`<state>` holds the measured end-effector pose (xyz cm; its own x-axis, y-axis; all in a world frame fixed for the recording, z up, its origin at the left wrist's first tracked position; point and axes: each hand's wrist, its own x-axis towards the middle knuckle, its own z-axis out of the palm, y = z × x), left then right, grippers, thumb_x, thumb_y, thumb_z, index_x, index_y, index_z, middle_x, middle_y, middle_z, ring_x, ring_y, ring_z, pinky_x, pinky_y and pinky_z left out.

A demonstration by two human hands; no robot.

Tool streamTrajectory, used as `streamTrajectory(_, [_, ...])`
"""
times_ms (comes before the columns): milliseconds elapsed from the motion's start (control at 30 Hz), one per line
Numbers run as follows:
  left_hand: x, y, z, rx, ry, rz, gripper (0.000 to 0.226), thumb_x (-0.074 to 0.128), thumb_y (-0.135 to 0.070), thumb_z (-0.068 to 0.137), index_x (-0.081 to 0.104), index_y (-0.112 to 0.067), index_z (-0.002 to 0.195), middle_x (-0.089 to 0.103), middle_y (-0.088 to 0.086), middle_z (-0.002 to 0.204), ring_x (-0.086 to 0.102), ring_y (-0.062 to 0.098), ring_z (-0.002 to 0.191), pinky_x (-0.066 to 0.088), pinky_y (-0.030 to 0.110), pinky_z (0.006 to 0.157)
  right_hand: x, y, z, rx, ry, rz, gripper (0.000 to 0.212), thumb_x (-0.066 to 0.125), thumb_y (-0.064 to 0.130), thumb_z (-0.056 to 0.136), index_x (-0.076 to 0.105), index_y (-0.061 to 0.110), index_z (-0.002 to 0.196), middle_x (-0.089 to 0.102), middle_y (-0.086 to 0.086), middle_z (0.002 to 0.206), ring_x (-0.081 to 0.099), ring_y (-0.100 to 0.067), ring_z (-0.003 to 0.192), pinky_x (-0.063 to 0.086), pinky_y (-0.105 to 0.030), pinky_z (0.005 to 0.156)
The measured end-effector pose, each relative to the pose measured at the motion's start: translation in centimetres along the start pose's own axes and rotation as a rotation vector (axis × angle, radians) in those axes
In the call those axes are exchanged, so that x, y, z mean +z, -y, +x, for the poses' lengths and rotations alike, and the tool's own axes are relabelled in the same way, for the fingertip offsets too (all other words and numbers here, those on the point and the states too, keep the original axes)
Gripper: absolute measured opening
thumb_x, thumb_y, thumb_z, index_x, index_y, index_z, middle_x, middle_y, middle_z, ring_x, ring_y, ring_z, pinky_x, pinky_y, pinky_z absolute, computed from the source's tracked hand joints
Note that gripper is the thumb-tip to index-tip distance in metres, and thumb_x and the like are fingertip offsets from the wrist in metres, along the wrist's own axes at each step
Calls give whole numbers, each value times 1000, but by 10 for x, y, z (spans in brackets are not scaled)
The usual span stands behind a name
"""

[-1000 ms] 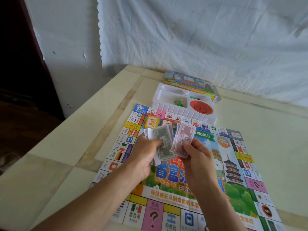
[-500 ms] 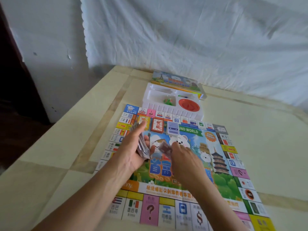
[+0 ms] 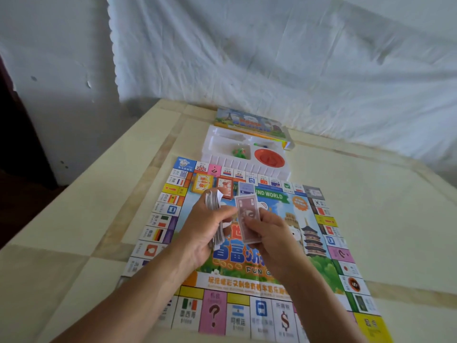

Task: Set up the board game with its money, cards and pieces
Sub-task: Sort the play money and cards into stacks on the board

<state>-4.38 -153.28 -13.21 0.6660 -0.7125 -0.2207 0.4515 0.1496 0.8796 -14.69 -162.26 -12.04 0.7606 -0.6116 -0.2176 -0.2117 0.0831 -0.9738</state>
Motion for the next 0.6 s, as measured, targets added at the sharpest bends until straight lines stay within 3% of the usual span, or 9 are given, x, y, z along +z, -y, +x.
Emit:
streamTrajectory(133, [3, 2, -1, 18, 19, 46, 37, 67, 2, 80, 63, -20, 109, 73, 13, 87, 64, 24, 69, 47, 27, 51, 6, -7, 2, 13, -2, 1, 16, 48, 10, 96, 64, 5, 96, 57, -2, 68, 48, -9, 55, 35, -21, 50])
streamTrajectory(300, [2, 3, 1, 37, 16, 72, 36, 67, 2, 80, 64, -23, 106, 74, 10, 91, 65, 25, 73, 45, 30, 54, -1, 0, 4, 15, -83, -74, 12, 56, 16, 93, 63, 6, 90, 65, -6, 77, 56, -14, 66, 41, -25, 59])
streamTrajectory(433, [4, 4, 3, 5, 33, 67, 35, 66, 5, 80, 64, -24, 100, 73, 8, 82, 63, 20, 65, 42, 27, 50, -14, 11, 9, 44, -135, -233, 16, 59, 8, 89, 61, 5, 74, 58, -1, 58, 42, -6, 46, 35, -18, 48])
streamTrajectory(500, [3, 5, 5, -14, 40, 38, 35, 68, 4, 78, 64, -23, 100, 69, 7, 74, 60, 17, 59, 42, 26, 48, -26, 17, 16, 111, -129, -149, 14, 60, 5, 87, 61, 3, 73, 60, -3, 60, 42, -8, 47, 34, -19, 45])
streamTrajectory(600, [0, 6, 10, -35, 9, -7, 37, 68, 5, 77, 63, -19, 103, 64, 7, 68, 55, 15, 57, 43, 24, 44, -55, 26, 48, 219, -276, 31, 11, 65, -1, 82, 61, 0, 71, 56, -10, 67, 37, -11, 48, 28, -19, 37])
